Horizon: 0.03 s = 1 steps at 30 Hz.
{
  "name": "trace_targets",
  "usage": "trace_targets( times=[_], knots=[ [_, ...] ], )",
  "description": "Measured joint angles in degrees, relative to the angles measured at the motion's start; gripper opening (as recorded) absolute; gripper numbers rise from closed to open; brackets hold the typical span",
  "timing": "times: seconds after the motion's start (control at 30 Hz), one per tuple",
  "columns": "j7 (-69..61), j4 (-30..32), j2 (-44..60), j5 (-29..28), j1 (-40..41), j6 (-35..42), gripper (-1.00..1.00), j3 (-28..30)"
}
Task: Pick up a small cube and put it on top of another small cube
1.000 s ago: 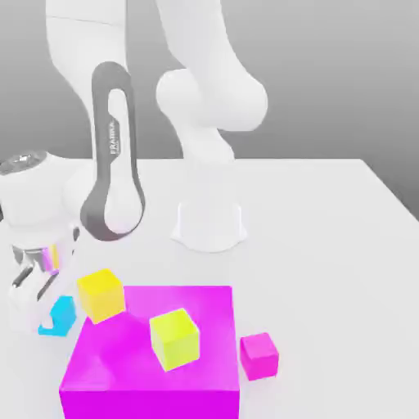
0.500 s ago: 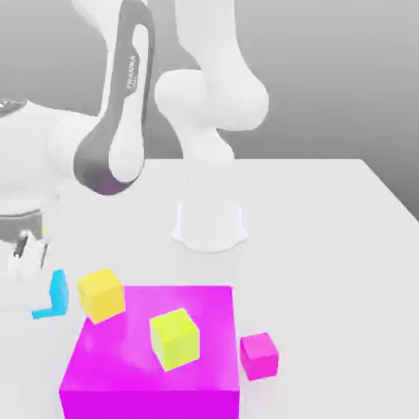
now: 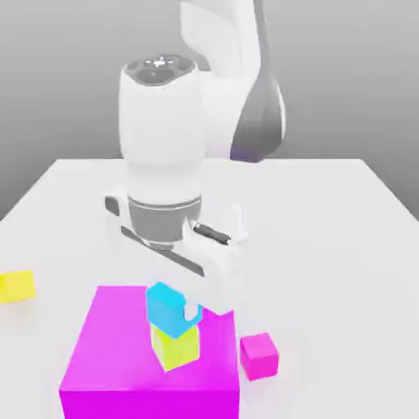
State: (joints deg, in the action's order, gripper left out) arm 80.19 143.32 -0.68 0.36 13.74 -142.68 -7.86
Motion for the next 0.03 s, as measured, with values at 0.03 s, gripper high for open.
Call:
trace_targets(
  times=[0.03],
  knots=[
    [0.0,0.0,0.0,0.0,0.0,0.0,1.0,0.0]
  ],
)
